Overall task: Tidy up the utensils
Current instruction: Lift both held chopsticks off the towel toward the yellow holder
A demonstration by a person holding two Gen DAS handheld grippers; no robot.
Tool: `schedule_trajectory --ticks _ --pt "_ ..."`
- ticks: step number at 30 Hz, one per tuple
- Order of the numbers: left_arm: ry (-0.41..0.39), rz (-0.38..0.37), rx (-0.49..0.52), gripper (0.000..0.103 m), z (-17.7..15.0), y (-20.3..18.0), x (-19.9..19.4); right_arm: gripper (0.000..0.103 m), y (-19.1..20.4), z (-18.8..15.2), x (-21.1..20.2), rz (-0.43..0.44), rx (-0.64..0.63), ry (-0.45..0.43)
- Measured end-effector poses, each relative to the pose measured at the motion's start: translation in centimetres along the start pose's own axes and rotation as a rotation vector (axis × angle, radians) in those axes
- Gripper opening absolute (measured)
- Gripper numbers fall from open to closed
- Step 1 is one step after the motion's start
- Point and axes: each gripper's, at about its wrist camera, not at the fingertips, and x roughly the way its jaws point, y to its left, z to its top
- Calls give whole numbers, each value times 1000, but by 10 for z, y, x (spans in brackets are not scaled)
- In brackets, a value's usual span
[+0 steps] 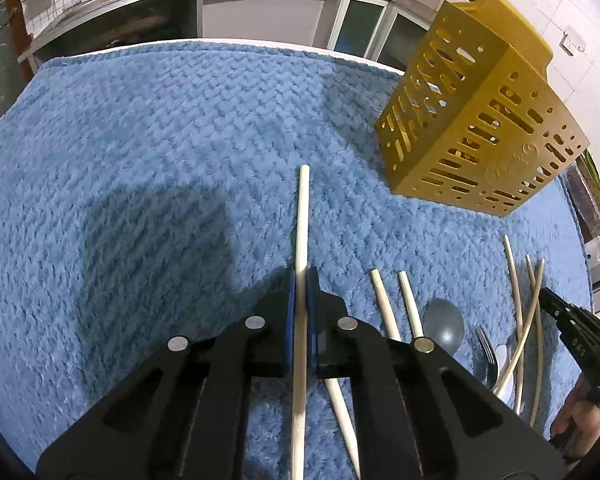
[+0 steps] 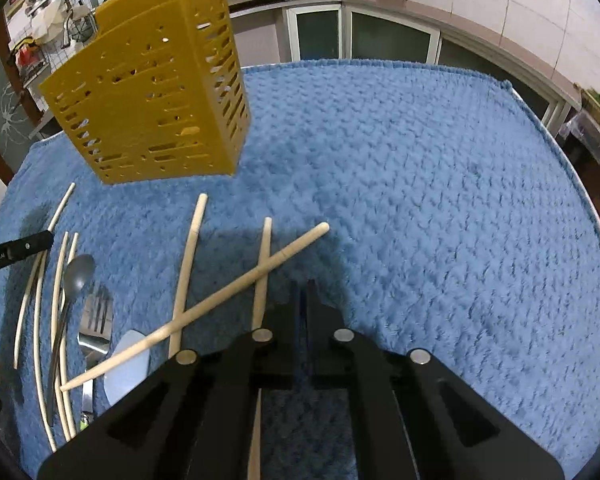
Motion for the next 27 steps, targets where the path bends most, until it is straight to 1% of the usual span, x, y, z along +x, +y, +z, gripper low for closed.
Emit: schedule_trajectory --ticks 2,4,6,10,14,16,22,27 --pt "4 -5 -8 5 1 1 0 3 -2 4 0 25 20 9" --pt "6 -7 -14 5 0 1 -1 3 -2 8 -2 42 27 -4" --pt "4 -2 -13 5 -1 1 -1 3 2 10 -3 37 12 -9" --pt "1 2 -8 5 -2 0 -2 4 9 8 0 41 -1 12" --pt "6 -18 -20 5 -3 4 -2 4 8 5 0 52 22 23" --pt "8 -25 -26 5 -2 6 -1 4 8 6 -2 60 29 20" --pt "2 -8 -10 5 -4 3 -2 4 9 7 -3 61 22 18" --pt "-2 -14 -9 5 -5 3 -2 4 9 5 -10 74 28 3"
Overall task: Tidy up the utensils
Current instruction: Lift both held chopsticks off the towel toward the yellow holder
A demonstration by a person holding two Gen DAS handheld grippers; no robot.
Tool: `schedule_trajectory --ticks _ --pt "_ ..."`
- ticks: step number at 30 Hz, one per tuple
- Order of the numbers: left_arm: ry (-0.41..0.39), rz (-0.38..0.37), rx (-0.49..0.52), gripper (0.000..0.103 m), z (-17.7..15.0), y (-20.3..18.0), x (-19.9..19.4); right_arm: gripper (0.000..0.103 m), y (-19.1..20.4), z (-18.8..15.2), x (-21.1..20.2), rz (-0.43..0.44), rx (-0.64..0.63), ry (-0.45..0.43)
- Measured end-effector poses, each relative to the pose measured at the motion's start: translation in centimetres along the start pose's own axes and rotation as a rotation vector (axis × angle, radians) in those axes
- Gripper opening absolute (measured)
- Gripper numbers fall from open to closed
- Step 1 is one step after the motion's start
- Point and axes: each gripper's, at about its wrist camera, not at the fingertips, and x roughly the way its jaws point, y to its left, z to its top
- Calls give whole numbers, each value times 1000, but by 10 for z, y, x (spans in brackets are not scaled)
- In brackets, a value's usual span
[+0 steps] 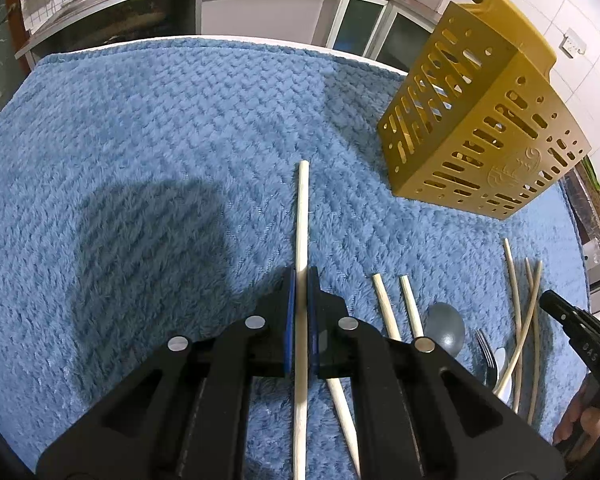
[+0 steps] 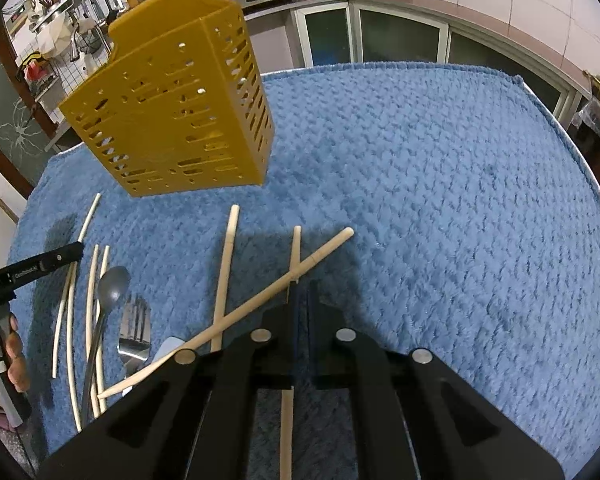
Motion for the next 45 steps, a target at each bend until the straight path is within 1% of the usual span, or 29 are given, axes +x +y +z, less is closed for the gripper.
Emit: schedule_trajectory --ticks 6,7,9,10,11,14,16,18,19,20,22,25,27,28,30,31,32,35,39,45 --pt "-4 6 11 5 -2 -2 -2 4 2 -1 1 -11 -9 17" --pt "-6 6 12 5 -2 -2 -2 7 2 -1 1 -11 -7 15" --pt "-7 6 13 5 -2 -2 -2 42 0 -1 0 -23 2 4" --pt "-6 5 12 5 -2 -2 -2 69 -1 -2 -2 -38 4 -9" --pt "-6 3 11 5 -2 -2 -2 72 0 -3 -6 -59 -5 -40" --pt "-7 2 12 5 -3 -2 -2 72 1 -2 -8 -74 -19 -48" --pt "-5 -1 8 5 -2 -1 -2 70 -1 -2 -6 -78 -18 -29" --pt "-5 -6 6 5 -2 0 -2 61 0 -2 -5 -86 -35 -21" --pt "-4 -6 6 5 -2 1 -2 48 1 -3 -4 -91 -44 -14" --pt "-3 -5 7 6 -1 1 -2 37 1 -3 0 -88 -50 2" --pt "0 -4 6 6 -1 1 -2 28 3 -2 7 -75 -52 24" --pt "3 -4 3 6 1 1 -1 26 7 2 14 -79 -56 27" --pt "12 -7 -7 6 3 2 0 23 11 8 18 -94 -70 31" --pt "16 -8 -13 6 5 2 0 19 13 10 20 -101 -75 37" --pt "25 -3 -17 6 8 2 2 16 14 16 23 -104 -69 52" --pt "26 1 -13 6 8 1 2 9 14 18 24 -104 -69 58" --pt "26 7 -3 6 9 0 3 6 14 20 24 -102 -70 61" --pt "17 29 26 5 8 -5 4 6 9 19 20 -99 -72 57" --pt "6 46 41 5 8 -9 5 6 7 13 18 -91 -71 53" --pt "-37 111 79 5 5 -14 3 6 0 11 6 -99 -56 26"
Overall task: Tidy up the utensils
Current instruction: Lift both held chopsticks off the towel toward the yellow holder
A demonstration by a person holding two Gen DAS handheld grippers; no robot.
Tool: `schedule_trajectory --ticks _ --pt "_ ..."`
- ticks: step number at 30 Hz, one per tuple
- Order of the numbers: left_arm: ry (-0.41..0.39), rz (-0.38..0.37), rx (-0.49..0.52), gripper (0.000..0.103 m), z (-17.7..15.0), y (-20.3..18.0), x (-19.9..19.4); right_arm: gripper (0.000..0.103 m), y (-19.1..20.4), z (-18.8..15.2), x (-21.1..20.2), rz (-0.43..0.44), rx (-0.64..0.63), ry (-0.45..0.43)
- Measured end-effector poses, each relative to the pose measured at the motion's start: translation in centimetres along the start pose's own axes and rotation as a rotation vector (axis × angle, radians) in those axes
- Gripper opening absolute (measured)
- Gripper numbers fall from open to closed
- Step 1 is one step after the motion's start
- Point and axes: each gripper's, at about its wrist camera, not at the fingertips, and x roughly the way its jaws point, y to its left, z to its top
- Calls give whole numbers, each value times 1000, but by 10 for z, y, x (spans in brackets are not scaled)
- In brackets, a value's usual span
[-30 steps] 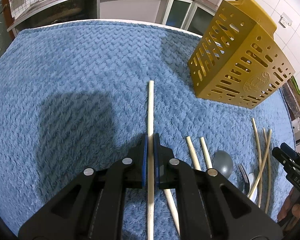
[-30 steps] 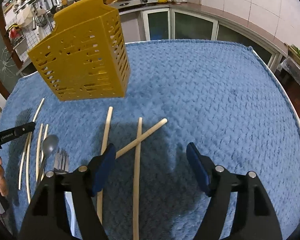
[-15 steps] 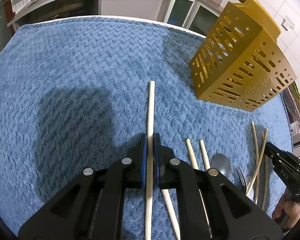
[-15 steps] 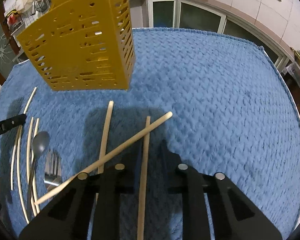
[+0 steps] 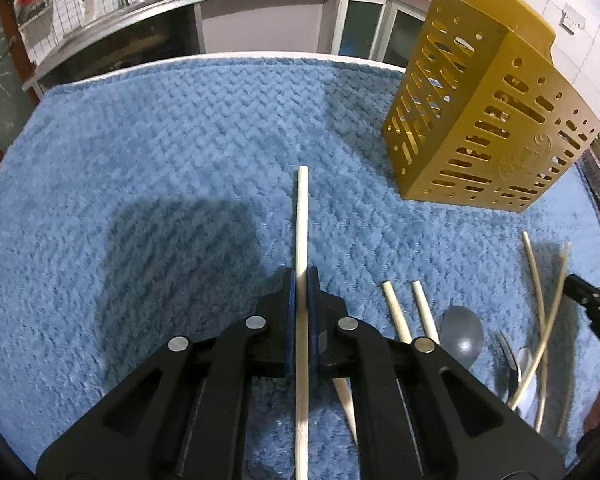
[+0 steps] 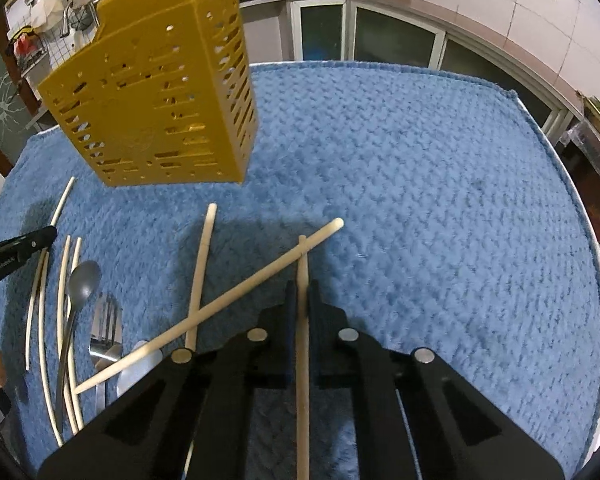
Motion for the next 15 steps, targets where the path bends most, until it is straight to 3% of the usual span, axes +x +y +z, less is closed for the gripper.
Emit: schedule_trajectory --ticks 9,15 --pt "-91 90 41 5 -2 -1 -33 6 -16 -1 -27 19 47 -79" --pt "-163 87 50 5 1 -3 -60 6 -23 2 -57 49 80 -171"
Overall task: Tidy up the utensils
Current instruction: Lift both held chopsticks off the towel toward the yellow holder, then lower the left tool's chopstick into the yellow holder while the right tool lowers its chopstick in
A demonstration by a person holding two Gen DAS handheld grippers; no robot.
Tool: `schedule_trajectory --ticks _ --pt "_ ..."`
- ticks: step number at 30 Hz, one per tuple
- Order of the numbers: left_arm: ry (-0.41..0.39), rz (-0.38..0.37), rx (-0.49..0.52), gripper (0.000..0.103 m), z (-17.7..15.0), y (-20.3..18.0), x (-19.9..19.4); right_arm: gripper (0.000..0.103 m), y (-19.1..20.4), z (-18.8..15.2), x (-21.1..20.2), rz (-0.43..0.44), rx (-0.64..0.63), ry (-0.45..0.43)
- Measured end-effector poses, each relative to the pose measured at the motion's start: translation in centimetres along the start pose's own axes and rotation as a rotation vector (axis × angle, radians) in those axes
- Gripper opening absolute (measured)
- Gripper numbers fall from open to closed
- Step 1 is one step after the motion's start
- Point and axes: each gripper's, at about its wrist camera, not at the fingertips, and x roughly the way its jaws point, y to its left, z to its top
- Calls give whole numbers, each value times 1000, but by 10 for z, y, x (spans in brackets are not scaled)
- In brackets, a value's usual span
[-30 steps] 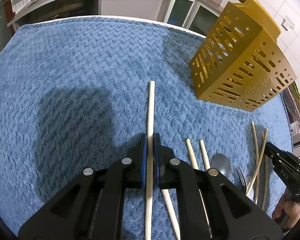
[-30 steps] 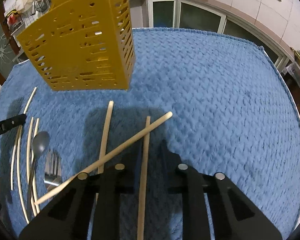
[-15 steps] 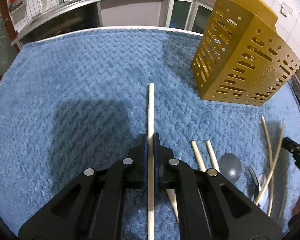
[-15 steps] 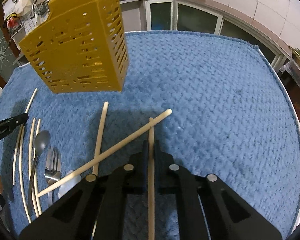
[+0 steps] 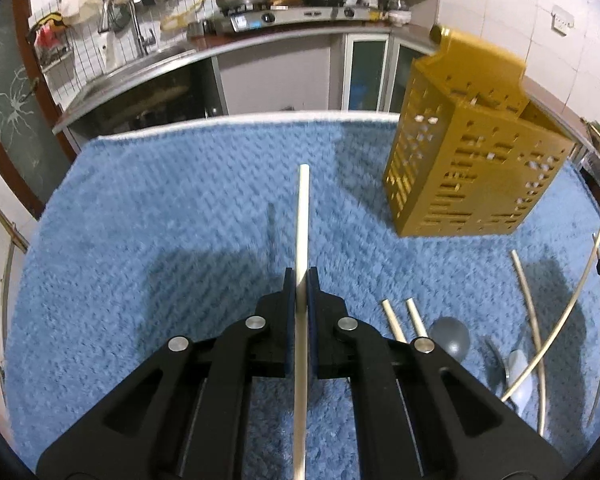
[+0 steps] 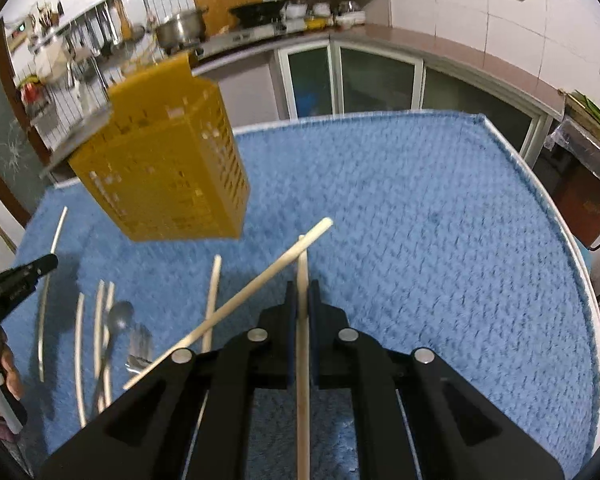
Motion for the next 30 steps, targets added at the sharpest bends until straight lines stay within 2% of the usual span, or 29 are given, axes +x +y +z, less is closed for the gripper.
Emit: schedule_trajectory --ticks 11,15,21,24,30 --pt "-101 -76 -26 5 10 -3 -45 6 4 6 -39 65 11 -157" --pt "-141 -108 -35 5 11 -3 -59 6 8 4 -55 116 15 -232" --pt "-194 -190 -79 5 17 5 -74 6 18 9 -78 161 8 -352" --pt "-239 -185 -68 5 21 2 -83 6 22 14 -84 203 21 -391" --pt "-322 -247 -67 5 38 -11 -100 6 35 37 -95 243 15 -484"
